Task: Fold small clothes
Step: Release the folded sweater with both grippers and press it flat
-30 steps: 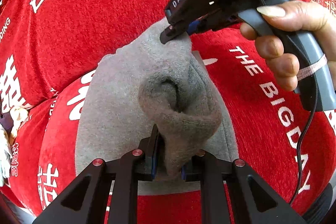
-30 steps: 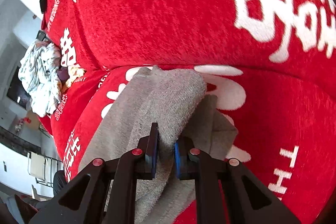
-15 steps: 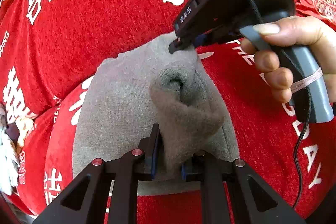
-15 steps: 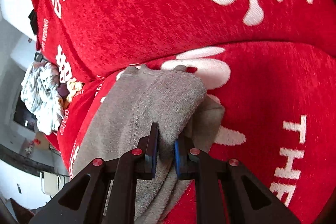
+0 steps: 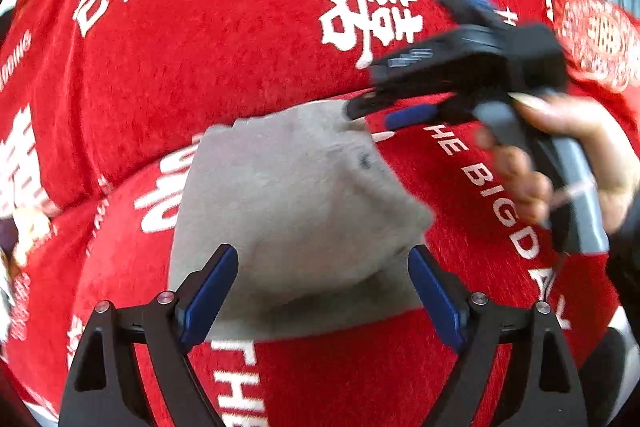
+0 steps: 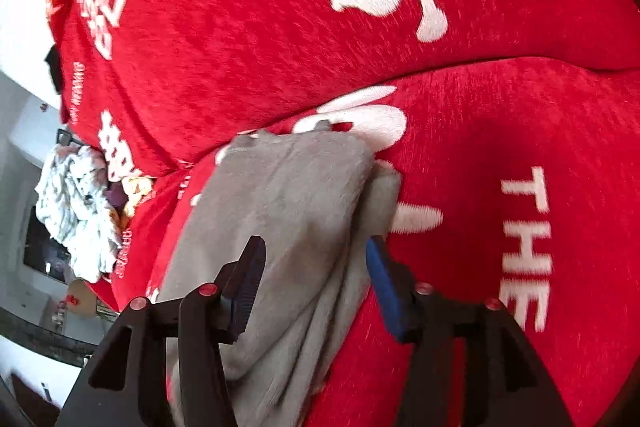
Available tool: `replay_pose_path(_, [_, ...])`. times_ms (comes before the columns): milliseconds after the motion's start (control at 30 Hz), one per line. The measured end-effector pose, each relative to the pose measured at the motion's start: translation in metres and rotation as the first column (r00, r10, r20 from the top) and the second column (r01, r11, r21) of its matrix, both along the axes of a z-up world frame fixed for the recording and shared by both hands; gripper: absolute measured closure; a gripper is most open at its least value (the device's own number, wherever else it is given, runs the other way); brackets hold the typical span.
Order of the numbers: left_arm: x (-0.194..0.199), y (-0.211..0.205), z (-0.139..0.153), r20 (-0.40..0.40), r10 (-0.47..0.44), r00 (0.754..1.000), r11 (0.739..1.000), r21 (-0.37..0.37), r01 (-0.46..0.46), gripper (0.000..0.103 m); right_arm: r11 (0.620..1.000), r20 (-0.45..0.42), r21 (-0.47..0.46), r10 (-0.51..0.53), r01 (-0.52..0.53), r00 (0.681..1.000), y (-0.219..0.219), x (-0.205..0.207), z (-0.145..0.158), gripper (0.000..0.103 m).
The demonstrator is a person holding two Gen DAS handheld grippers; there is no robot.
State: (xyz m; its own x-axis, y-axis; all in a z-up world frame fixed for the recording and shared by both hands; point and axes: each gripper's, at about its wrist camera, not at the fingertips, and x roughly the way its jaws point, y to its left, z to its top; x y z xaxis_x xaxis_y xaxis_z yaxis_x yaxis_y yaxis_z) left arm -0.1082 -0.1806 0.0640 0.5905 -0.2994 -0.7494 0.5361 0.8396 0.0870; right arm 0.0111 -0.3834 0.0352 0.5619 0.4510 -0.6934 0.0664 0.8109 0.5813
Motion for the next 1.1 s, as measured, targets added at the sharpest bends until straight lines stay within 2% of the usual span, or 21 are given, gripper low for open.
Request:
replay_pose_path(100, [0.023, 0.037, 0.000, -0.097, 0.079, 0.992, 0.992, -0.089, -0.088, 0.015, 1.000, 0.033, 0.007, 0.017, -0.018, 0.999, 0.014, -0.029, 0.010, 0.046])
replay_pose_path(167, [0.040, 0.062, -0.002, -0.177, 0.148, 0.973, 0.974, -0.146, -0.175, 0.015, 1.000, 0.045, 0.002, 0.030, -0.031, 0.999, 0.026, -0.046, 0.012, 0.046])
replay_pose_path(233, [0.058, 0.090, -0.006, -0.267, 0.201, 0.942, 0.941, -0.214, -0.262, 0.015, 0.999, 0.055, -0.023, 0.033, -0.032, 0.998, 0.037, -0.059, 0.015, 0.046])
replay_pose_path(300, [0.068, 0.104, -0.010, -0.305, 0.231, 0.924, 0.919, -0.244, -0.311, 0.015, 0.997, 0.083, -0.075, 0.037, -0.031, 0.996, 0.051, -0.072, 0.021, 0.046])
replay_pose_path(367, [0.075, 0.109, -0.015, -0.321, 0.247, 0.914, 0.911, -0.244, -0.332, 0.015, 0.993, 0.108, -0.115, 0.054, -0.042, 0.993, 0.063, -0.079, 0.027, 0.046])
replay_pose_path(433, [0.080, 0.108, -0.023, -0.331, 0.251, 0.910, 0.915, -0.226, -0.335, 0.015, 0.988, 0.134, -0.147, 0.067, -0.047, 0.989, 0.078, -0.084, 0.030, 0.046])
replay_pose_path(467, [0.084, 0.104, -0.028, -0.335, 0.244, 0.910, 0.922, -0.211, -0.325, 0.015, 0.983, 0.139, -0.177, 0.073, -0.048, 0.988, 0.085, -0.084, 0.028, 0.056])
replay_pose_path(500, [0.088, 0.100, -0.033, -0.328, 0.255, 0.909, 0.928, -0.181, -0.326, 0.015, 0.979, 0.115, -0.190, 0.090, -0.067, 0.989, 0.091, -0.081, 0.023, 0.090])
replay_pose_path(533, [0.090, 0.100, -0.037, -0.321, 0.271, 0.908, 0.929, -0.158, -0.333, 0.015, 0.980, 0.077, -0.185, 0.089, -0.074, 0.993, 0.092, -0.079, 0.016, 0.096])
replay_pose_path(633, [0.090, 0.101, -0.045, -0.326, 0.265, 0.907, 0.932, -0.155, -0.328, 0.015, 0.986, 0.053, -0.166, 0.026, -0.016, 0.998, 0.085, -0.093, 0.001, 0.097])
replay_pose_path(733, [0.085, 0.106, -0.048, -0.312, 0.254, 0.915, 0.942, -0.136, -0.308, 0.015, 0.994, 0.041, -0.102, -0.030, 0.034, 0.999, 0.077, -0.115, -0.014, 0.098])
replay_pose_path(867, [0.083, 0.105, -0.046, -0.308, 0.243, 0.920, 0.950, -0.114, -0.290, 0.015, 0.993, 0.037, -0.109, -0.048, 0.052, 0.998, 0.078, -0.121, -0.025, 0.098])
replay_pose_path(933, [0.082, 0.104, -0.041, -0.292, 0.240, 0.926, 0.954, -0.103, -0.280, 0.015, 0.991, 0.041, -0.127, -0.038, 0.043, 0.998, 0.079, -0.120, -0.020, 0.097])
replay_pose_path(1000, [0.079, 0.104, -0.030, -0.259, 0.228, 0.938, 0.958, -0.111, -0.264, 0.015, 0.987, 0.047, -0.156, -0.016, 0.023, 0.999, 0.083, -0.120, -0.007, 0.093])
replay_pose_path(1100, [0.079, 0.102, -0.019, -0.212, 0.224, 0.951, 0.961, -0.113, -0.251, 0.015, 0.974, 0.114, -0.223, -0.010, 0.036, 0.993, 0.084, -0.124, 0.025, 0.093])
